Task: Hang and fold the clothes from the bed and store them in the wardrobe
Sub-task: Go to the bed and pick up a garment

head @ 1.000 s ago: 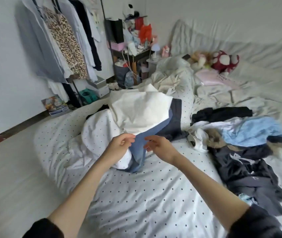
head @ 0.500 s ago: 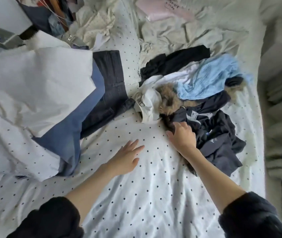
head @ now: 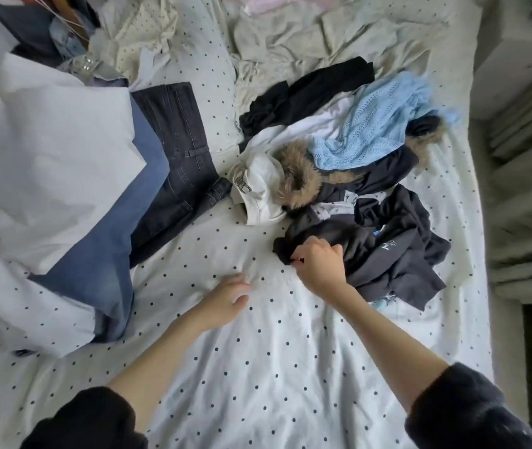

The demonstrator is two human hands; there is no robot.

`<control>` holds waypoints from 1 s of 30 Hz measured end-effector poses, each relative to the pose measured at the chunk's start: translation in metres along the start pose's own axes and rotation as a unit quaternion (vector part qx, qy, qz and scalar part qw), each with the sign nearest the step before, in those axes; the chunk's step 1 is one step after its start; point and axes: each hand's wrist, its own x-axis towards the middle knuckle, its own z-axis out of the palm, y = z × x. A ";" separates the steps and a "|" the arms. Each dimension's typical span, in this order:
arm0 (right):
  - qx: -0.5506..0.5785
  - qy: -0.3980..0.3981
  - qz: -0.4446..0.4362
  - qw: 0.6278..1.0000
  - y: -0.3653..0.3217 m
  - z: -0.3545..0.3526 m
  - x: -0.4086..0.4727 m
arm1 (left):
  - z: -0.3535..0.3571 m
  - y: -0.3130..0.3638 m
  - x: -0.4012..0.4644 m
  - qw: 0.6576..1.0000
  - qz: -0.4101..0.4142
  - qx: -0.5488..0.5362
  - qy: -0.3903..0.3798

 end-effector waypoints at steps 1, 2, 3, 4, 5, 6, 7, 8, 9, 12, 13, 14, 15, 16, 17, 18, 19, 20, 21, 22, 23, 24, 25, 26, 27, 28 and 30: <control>0.020 -0.019 -0.020 0.999 -0.004 0.003 -0.018 | 0.000 0.008 -0.004 0.997 -0.029 -0.067 0.018; 0.044 -0.039 -0.035 0.998 -0.008 0.004 -0.037 | 0.000 0.016 -0.008 0.988 -0.056 -0.142 0.033; 0.066 -0.057 -0.049 0.995 -0.011 0.006 -0.055 | 0.002 0.026 -0.011 0.970 -0.077 -0.225 0.042; 0.080 -0.070 -0.063 0.992 -0.013 0.007 -0.071 | 0.004 0.034 -0.012 0.945 -0.095 -0.309 0.046; 0.090 -0.080 -0.076 0.990 -0.014 0.007 -0.084 | 0.006 0.042 -0.013 0.922 -0.108 -0.370 0.046; 0.102 -0.085 -0.086 0.987 -0.014 0.006 -0.094 | 0.009 0.050 -0.012 0.911 -0.115 -0.394 0.045; 0.116 -0.089 -0.090 0.985 -0.012 0.004 -0.104 | 0.014 0.057 -0.011 0.917 -0.113 -0.380 0.049; 0.126 -0.089 -0.090 0.984 -0.010 0.003 -0.110 | 0.019 0.061 -0.009 0.928 -0.114 -0.348 0.065; 0.132 -0.087 -0.086 0.984 -0.007 0.002 -0.118 | 0.025 0.065 -0.008 0.938 -0.116 -0.312 0.092; 0.155 -0.082 -0.068 0.982 0.009 -0.003 -0.133 | 0.041 0.071 -0.017 0.951 -0.087 -0.251 0.156; 0.173 -0.083 -0.052 0.980 0.014 -0.005 -0.135 | 0.044 0.070 -0.025 0.957 -0.060 -0.239 0.154; 0.206 -0.079 -0.025 0.975 0.020 -0.007 -0.136 | 0.046 0.069 -0.034 0.963 -0.031 -0.224 0.143; 0.254 -0.066 0.013 0.965 0.025 -0.011 -0.133 | 0.047 0.068 -0.043 0.971 -0.005 -0.203 0.125; 0.298 -0.043 0.053 0.952 0.028 -0.013 -0.130 | 0.048 0.066 -0.053 0.978 0.013 -0.177 0.110; 0.321 -0.016 0.090 0.943 0.030 -0.016 -0.126 | 0.049 0.063 -0.063 0.983 0.023 -0.155 0.097; 0.320 0.013 0.116 0.940 0.030 -0.018 -0.121 | 0.050 0.060 -0.071 0.986 0.029 -0.141 0.085; 0.305 0.037 0.126 0.943 0.029 -0.019 -0.116 | 0.050 0.056 -0.077 0.988 0.033 -0.130 0.077; 0.284 0.049 0.126 0.949 0.026 -0.021 -0.109 | 0.050 0.053 -0.082 0.990 0.036 -0.117 0.074; 0.258 0.043 0.123 0.957 0.021 -0.022 -0.101 | 0.050 0.049 -0.085 0.992 0.041 -0.099 0.071; 0.232 0.016 0.128 0.964 0.016 -0.023 -0.093 | 0.051 0.046 -0.087 0.994 0.045 -0.080 0.064; 0.203 -0.025 0.141 0.969 0.008 -0.020 -0.086 | 0.054 0.043 -0.091 0.995 0.052 -0.062 0.052; 0.169 -0.065 0.162 0.970 0.003 -0.020 -0.082 | 0.058 0.046 -0.092 0.996 0.064 -0.045 0.033; 0.134 -0.103 0.173 0.970 -0.004 -0.015 -0.081 | 0.065 0.045 -0.095 0.996 0.075 -0.034 0.018; 0.101 -0.125 0.180 0.971 -0.008 -0.010 -0.083 | 0.071 0.047 -0.097 0.996 0.086 -0.028 0.010; 0.074 -0.125 0.184 0.972 -0.010 -0.003 -0.084 | 0.076 0.047 -0.098 0.995 0.092 -0.026 0.008; 0.060 -0.113 0.191 0.973 -0.012 -0.001 -0.088 | 0.080 0.047 -0.099 0.995 0.089 -0.031 0.009; 0.076 -0.075 0.194 0.975 -0.007 0.001 -0.093 | 0.079 0.041 -0.098 0.996 0.069 -0.060 0.007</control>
